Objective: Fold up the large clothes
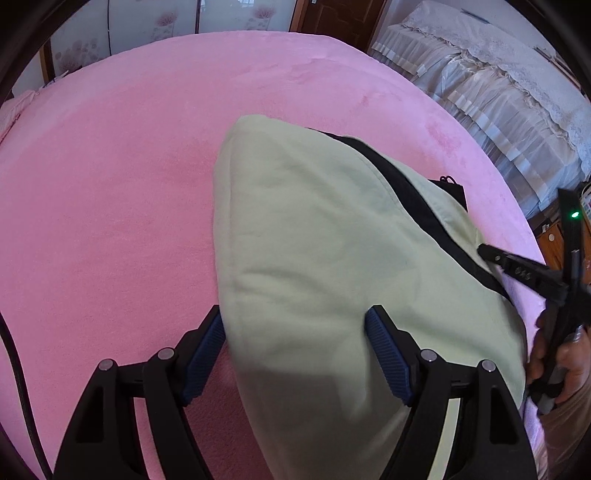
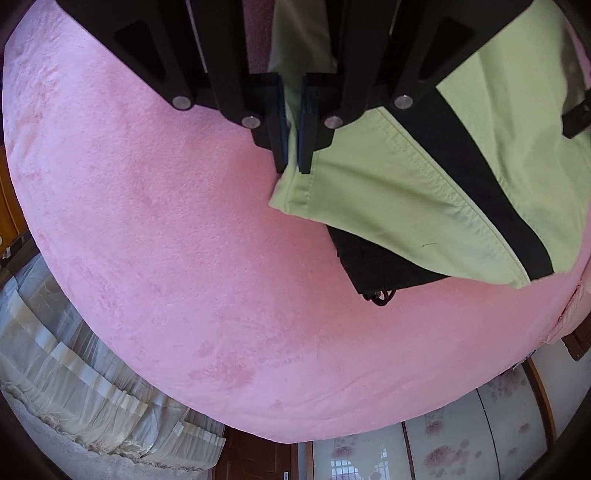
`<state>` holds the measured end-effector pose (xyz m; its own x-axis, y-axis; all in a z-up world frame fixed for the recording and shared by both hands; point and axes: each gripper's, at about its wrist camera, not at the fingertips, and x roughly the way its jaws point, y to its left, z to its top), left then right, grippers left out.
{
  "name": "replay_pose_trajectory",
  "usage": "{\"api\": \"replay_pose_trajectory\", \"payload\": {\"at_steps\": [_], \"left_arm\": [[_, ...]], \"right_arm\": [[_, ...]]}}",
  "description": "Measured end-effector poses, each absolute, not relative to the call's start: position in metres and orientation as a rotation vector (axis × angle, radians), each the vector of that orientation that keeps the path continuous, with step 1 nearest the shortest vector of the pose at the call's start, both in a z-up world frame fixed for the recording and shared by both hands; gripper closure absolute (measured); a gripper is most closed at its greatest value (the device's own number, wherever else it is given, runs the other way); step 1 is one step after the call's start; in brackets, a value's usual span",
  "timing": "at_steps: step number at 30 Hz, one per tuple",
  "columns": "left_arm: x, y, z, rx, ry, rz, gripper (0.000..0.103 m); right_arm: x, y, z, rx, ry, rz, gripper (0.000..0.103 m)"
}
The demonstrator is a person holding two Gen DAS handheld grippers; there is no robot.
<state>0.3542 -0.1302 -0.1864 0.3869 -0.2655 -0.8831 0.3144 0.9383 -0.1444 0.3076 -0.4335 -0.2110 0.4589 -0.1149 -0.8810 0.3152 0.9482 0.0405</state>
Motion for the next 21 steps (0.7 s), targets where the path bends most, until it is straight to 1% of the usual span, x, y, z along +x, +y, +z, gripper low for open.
{"api": "replay_pose_trajectory", "payload": {"at_steps": [3,5,9,12,16,17,18,19,21], "left_arm": [[0.342,-0.13,-0.161,0.077,1.051,-0.341,0.027],[0.326,-0.13,-0.137,0.043,0.975,-0.364,0.027],[0.302,-0.139,-0.114,-0.089,0.904,-0.425,0.027],[0.297,-0.153,-0.127,-0.14,0.927,-0.439,0.028],[0.29,-0.166,-0.172,-0.073,1.035,-0.405,0.038],[0.29,-0.172,-0.183,-0.025,1.038,-0.395,0.041],[0.285,-0.169,-0.188,0.017,1.027,-0.392,0.044],[0.281,-0.168,-0.191,0.061,1.01,-0.389,0.045],[0.275,-0.167,-0.19,0.105,0.997,-0.395,0.045]], "right_arm": [[0.292,-0.433,-0.177,0.236,1.008,-0.235,0.092],[0.278,-0.423,-0.154,0.25,0.945,-0.157,0.092],[0.268,-0.384,-0.141,0.279,0.93,-0.006,0.092],[0.271,-0.356,-0.156,0.291,0.962,0.073,0.092],[0.275,-0.357,-0.196,0.27,1.08,0.054,0.092],[0.273,-0.366,-0.204,0.261,1.09,0.018,0.097],[0.271,-0.378,-0.21,0.248,1.087,-0.011,0.103],[0.267,-0.391,-0.215,0.25,1.079,-0.032,0.103],[0.259,-0.416,-0.22,0.309,1.079,-0.051,0.103]]}}
